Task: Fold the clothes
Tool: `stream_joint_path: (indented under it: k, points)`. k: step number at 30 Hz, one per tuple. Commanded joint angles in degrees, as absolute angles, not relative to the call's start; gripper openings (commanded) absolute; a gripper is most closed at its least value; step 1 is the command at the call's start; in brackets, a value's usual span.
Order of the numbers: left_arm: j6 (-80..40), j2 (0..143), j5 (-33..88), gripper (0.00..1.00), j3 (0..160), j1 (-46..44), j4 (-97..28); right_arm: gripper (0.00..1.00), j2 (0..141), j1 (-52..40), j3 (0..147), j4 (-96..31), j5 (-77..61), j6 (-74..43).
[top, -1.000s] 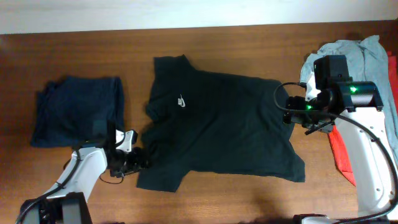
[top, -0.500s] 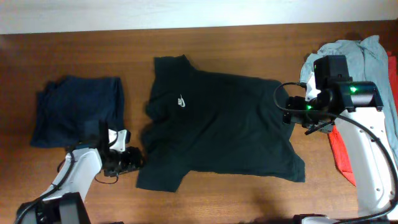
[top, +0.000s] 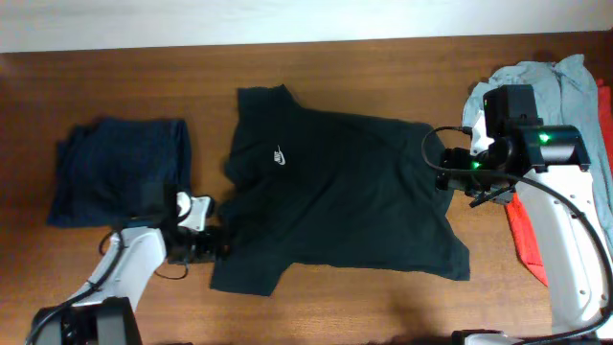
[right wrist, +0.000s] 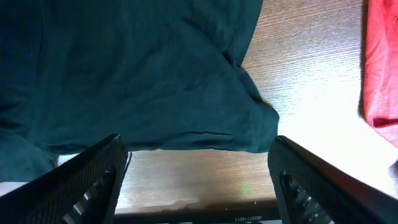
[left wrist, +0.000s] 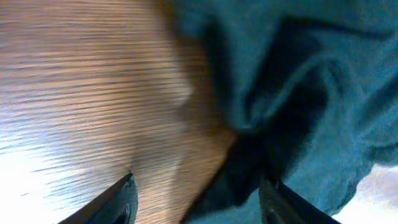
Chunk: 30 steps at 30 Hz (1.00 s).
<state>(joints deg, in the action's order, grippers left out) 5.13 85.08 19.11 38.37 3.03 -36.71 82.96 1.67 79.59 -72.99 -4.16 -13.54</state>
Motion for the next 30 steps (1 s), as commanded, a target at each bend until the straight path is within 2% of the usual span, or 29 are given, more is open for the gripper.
stream_joint_path:
  k: [1,2,5,9,13,16,22,28,29,30]
  points:
    - [7.3,85.5,16.7,0.55,38.1,-0.4,-36.4,0.75,83.0,1.5,79.5,-72.8,-4.3,-13.8]
    - [7.2,85.5,16.6,0.49,38.1,-1.1,-36.4,0.74,83.0,1.5,79.5,-72.9,-4.3,-13.8]
    - [3.4,85.5,14.4,0.17,38.1,-1.4,-36.9,0.74,83.0,1.5,79.5,-73.1,-4.3,-13.8]
    - [-0.6,85.5,12.2,0.0,38.1,0.0,-37.7,0.74,83.0,1.5,79.5,-73.3,-4.3,-13.8]
    - [-4.4,85.5,12.0,0.01,38.3,2.7,-39.8,0.74,83.0,1.5,79.5,-73.2,-4.3,-13.8]
    - [-10.1,85.5,11.1,0.01,38.6,8.1,-43.1,0.74,83.0,1.5,79.5,-73.2,-4.3,-13.8]
    - [-10.0,85.5,6.5,0.01,39.2,15.6,-49.9,0.75,83.0,1.5,79.5,-72.3,-4.3,-13.8]
    - [-9.6,85.5,4.6,0.0,39.2,18.1,-52.0,0.75,83.3,1.5,79.5,-68.7,-5.0,-14.0]
    - [-9.6,85.5,4.6,0.0,39.2,18.1,-52.0,0.75,83.7,1.5,79.5,-67.8,-5.6,-14.0]
    - [-9.6,85.5,4.6,0.01,39.2,18.1,-52.0,0.7,84.2,1.5,79.5,-66.8,-6.1,-14.0]
